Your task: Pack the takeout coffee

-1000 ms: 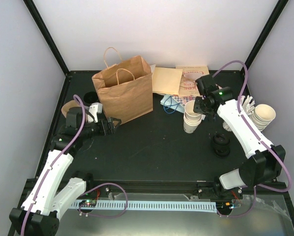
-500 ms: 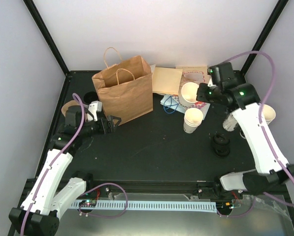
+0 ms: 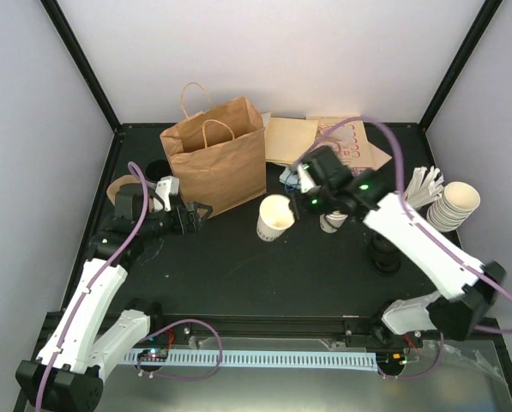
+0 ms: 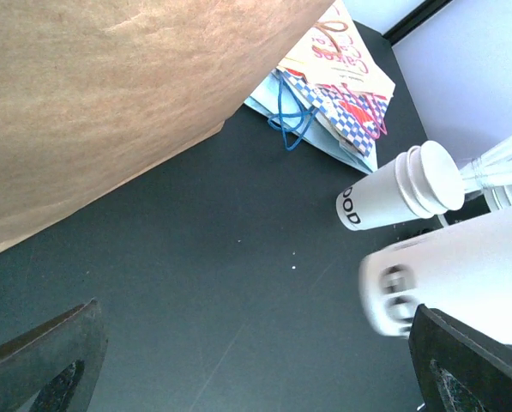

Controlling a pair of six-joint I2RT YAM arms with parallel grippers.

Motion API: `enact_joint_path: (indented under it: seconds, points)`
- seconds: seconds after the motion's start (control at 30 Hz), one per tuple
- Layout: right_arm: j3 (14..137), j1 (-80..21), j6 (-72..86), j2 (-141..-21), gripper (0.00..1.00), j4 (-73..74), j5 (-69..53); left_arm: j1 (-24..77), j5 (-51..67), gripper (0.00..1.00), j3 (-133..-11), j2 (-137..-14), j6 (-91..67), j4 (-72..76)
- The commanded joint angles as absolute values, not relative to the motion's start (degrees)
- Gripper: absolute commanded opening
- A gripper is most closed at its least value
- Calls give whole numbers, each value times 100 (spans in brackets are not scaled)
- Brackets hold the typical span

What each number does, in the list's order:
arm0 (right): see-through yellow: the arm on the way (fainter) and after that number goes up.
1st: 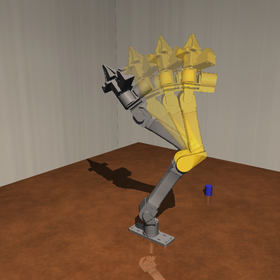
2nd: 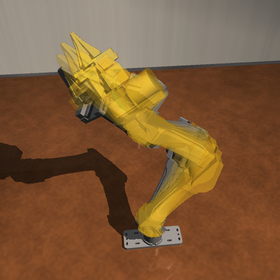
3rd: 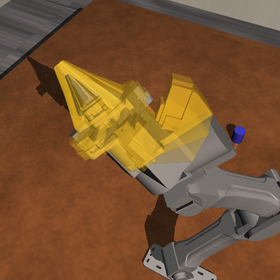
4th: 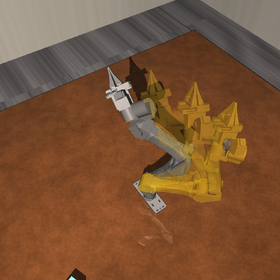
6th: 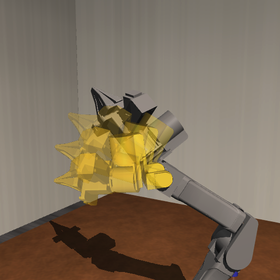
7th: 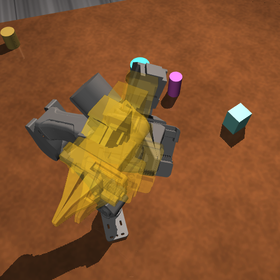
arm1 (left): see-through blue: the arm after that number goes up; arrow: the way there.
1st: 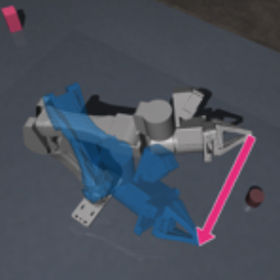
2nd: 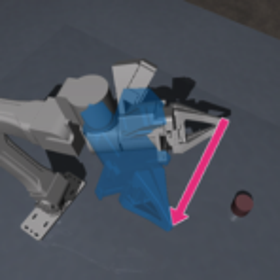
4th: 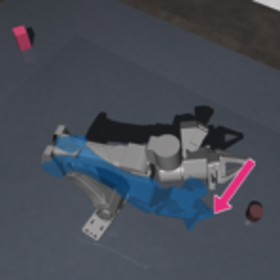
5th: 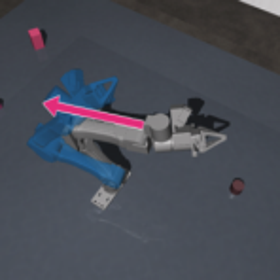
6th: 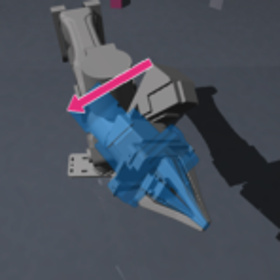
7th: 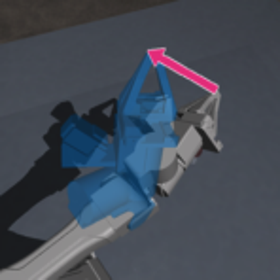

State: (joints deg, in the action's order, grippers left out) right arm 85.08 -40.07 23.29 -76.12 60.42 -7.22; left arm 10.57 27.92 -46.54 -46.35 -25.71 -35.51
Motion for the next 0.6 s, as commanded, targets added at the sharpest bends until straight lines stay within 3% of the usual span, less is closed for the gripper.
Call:
enact_joint_path:
  seconds: [0.0, 0.23, 0.47, 0.57]
  points:
    - [7956, -4468, 2540, -8041, 1, 5442, 3, 1053, 2898, 99, -4789, -4617, -2602, -3453]
    - [6991, -4666, 2899, -8462, 1, 4189, 193, 1055, 2807, 99, -4645, -4499, -2546, -3541]
    - [6668, -4711, 2934, -8670, 2, 3948, 560, 1058, 2746, 99, -4584, -4478, -2518, -3565]
    - [6637, -4716, 2907, -8680, 7, 3955, 650, 1051, 2746, 99, -4603, -4484, -2527, -3561]
